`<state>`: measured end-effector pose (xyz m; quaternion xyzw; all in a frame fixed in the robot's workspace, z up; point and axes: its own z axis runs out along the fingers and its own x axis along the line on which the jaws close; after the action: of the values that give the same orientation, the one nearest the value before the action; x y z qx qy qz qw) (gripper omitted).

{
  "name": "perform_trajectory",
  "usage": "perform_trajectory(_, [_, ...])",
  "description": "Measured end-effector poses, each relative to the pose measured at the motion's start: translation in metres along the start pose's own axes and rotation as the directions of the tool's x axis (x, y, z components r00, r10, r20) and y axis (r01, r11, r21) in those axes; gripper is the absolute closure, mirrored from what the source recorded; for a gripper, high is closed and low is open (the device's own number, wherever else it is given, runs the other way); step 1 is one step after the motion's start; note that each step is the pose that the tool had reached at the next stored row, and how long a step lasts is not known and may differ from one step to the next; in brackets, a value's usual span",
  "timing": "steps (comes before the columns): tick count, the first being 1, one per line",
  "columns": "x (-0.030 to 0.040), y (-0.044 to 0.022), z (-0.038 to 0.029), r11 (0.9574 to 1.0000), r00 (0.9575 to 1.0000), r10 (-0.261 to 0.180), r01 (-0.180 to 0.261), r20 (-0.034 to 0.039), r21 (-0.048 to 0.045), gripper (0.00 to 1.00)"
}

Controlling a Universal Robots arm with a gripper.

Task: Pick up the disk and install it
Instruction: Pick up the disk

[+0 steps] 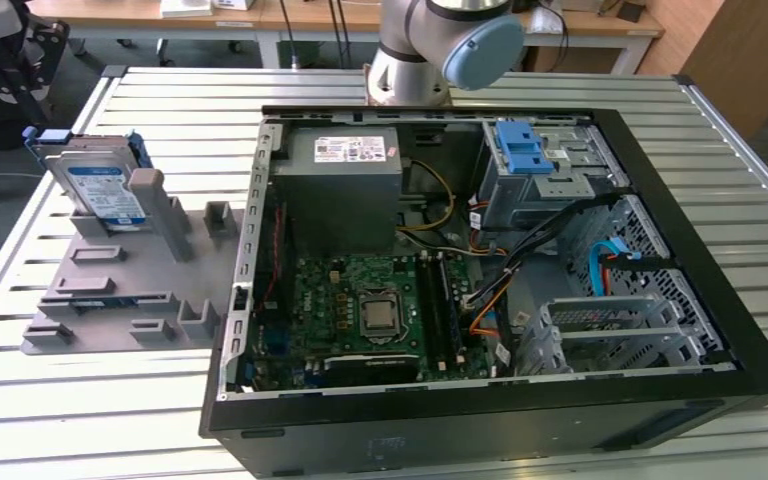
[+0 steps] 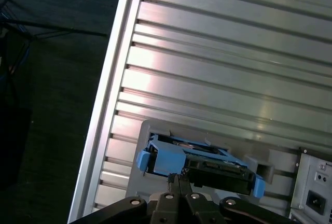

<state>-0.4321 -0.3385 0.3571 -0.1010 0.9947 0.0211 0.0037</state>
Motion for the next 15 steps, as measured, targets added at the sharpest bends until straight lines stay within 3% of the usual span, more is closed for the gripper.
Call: perform_trajectory(15, [0.0001, 0.0000, 0.0000, 0.9997, 0.9997, -0.024, 0.024, -0.0010, -0.0003, 0.89])
